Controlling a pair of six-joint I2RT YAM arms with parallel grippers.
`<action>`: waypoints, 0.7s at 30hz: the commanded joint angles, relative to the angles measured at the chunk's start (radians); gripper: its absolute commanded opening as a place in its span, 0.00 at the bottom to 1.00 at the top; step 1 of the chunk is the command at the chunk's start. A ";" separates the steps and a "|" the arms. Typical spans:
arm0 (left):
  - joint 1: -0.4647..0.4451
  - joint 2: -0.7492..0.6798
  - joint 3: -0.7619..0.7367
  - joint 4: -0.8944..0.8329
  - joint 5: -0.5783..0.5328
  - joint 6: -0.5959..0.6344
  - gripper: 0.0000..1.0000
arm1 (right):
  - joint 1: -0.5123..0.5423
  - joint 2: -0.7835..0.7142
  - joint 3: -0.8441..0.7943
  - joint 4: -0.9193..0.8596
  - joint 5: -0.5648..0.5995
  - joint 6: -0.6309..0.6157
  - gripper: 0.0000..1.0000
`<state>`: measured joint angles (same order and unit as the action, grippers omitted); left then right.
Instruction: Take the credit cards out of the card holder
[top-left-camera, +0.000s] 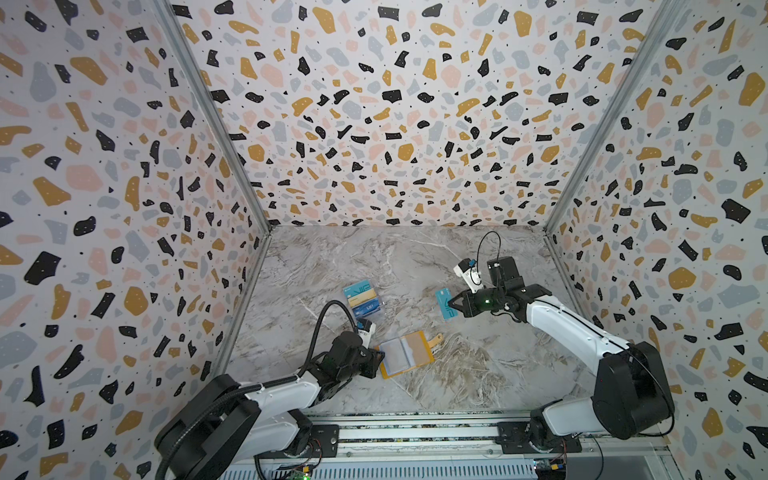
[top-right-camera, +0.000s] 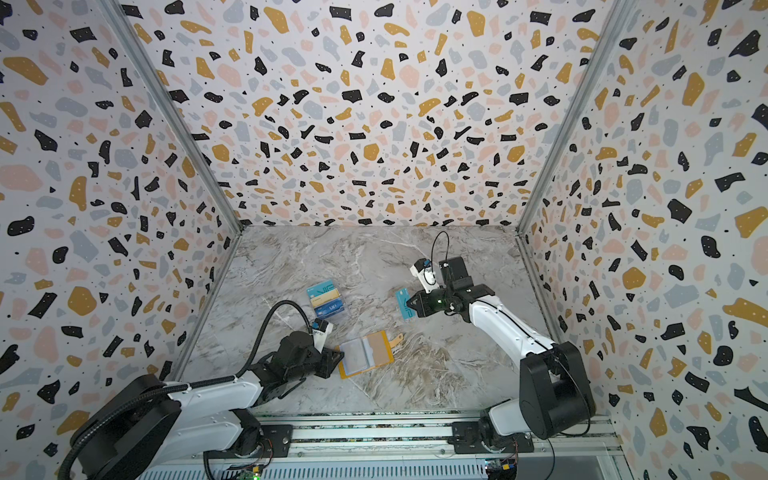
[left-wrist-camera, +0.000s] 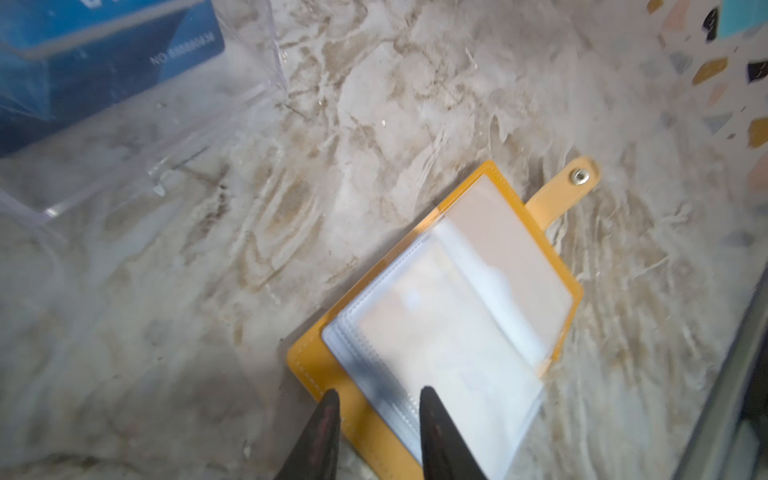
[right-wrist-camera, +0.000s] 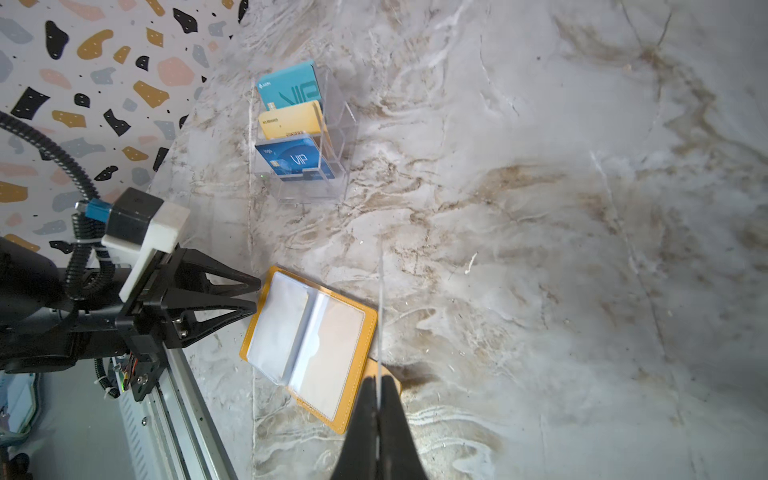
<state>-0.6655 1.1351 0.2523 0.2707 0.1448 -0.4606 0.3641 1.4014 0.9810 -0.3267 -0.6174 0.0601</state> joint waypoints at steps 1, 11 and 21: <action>-0.005 -0.084 0.093 -0.156 -0.018 0.080 0.52 | 0.003 -0.051 0.039 -0.040 -0.076 -0.103 0.00; 0.004 -0.151 0.400 -0.326 0.153 0.195 0.68 | 0.072 -0.088 0.025 -0.002 -0.316 -0.201 0.00; 0.004 -0.124 0.537 -0.522 0.310 0.363 0.61 | 0.143 -0.051 0.016 0.004 -0.466 -0.267 0.00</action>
<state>-0.6632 1.0084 0.7662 -0.1593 0.3805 -0.1795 0.4904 1.3479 0.9886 -0.3283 -1.0157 -0.1596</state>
